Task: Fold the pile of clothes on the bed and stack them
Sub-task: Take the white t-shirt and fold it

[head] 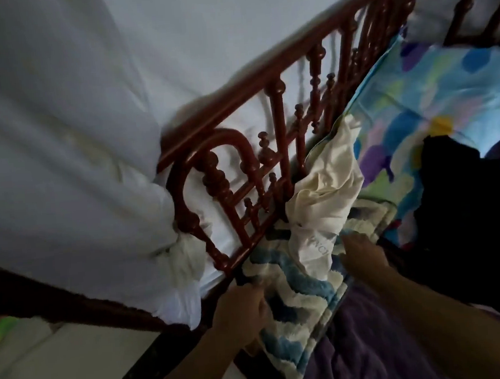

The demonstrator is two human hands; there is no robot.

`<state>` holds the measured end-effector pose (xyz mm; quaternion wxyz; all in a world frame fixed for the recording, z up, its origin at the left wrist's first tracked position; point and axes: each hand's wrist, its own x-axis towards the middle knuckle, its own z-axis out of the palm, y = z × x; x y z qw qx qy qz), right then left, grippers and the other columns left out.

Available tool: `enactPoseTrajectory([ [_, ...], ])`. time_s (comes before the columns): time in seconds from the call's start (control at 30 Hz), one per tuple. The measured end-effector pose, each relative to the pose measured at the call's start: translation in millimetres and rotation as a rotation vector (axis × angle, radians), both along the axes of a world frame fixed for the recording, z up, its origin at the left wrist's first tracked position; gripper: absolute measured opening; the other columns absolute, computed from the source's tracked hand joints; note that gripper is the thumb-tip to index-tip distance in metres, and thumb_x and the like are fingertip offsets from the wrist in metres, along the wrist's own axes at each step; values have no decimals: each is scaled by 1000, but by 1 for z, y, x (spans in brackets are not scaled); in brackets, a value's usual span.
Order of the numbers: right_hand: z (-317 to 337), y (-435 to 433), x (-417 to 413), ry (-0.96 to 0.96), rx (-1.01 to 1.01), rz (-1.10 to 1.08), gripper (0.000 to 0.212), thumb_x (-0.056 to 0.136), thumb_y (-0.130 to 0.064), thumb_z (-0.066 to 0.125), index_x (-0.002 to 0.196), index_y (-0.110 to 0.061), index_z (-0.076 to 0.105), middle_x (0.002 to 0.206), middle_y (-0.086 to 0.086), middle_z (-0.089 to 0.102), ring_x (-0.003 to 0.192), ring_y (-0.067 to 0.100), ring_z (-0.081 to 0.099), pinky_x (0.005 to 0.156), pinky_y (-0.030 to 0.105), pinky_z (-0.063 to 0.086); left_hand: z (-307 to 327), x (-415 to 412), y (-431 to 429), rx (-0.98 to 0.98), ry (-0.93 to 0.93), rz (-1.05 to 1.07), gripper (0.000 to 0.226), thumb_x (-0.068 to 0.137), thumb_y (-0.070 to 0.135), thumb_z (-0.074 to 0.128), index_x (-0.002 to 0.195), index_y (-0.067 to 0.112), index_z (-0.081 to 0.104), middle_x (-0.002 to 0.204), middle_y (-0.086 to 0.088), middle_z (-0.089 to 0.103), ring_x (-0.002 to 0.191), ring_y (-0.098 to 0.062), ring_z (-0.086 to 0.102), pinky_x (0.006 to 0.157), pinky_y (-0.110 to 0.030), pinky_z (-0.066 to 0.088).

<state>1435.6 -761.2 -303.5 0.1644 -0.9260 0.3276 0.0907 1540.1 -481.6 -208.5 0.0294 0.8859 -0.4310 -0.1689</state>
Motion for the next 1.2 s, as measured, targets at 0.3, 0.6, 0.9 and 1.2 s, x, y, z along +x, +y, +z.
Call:
enactPoseTrajectory([
  [0.3,-70,-33,92,117,-152,227,48,91,-38,52,136,-26,41,144,7,43,134,27,37,100,43,36,-65,26,-37,64,114,40,22,97,32,41,92,19,58,88,4,56,79,-9,53,65,-21,30],
  [0.6,2,-8,31,-403,609,-381,32,97,-36,52,78,-12,61,81,8,66,81,26,63,69,33,45,-47,29,-78,7,217,-38,62,89,45,55,143,24,34,136,8,45,122,-12,46,98,-28,41],
  [0.9,122,37,-59,-757,549,-649,46,95,-44,52,63,-12,61,56,-11,59,58,7,54,56,25,43,52,-5,-105,-455,464,23,18,87,6,59,104,9,65,100,-2,66,94,-20,62,73,-26,46],
  [1.2,248,86,-171,-761,183,-523,69,64,-86,54,68,-17,53,56,-11,49,55,4,48,56,32,40,204,-44,-94,-808,536,-189,30,84,-8,41,101,7,61,97,-6,65,92,-19,59,78,-29,48],
])
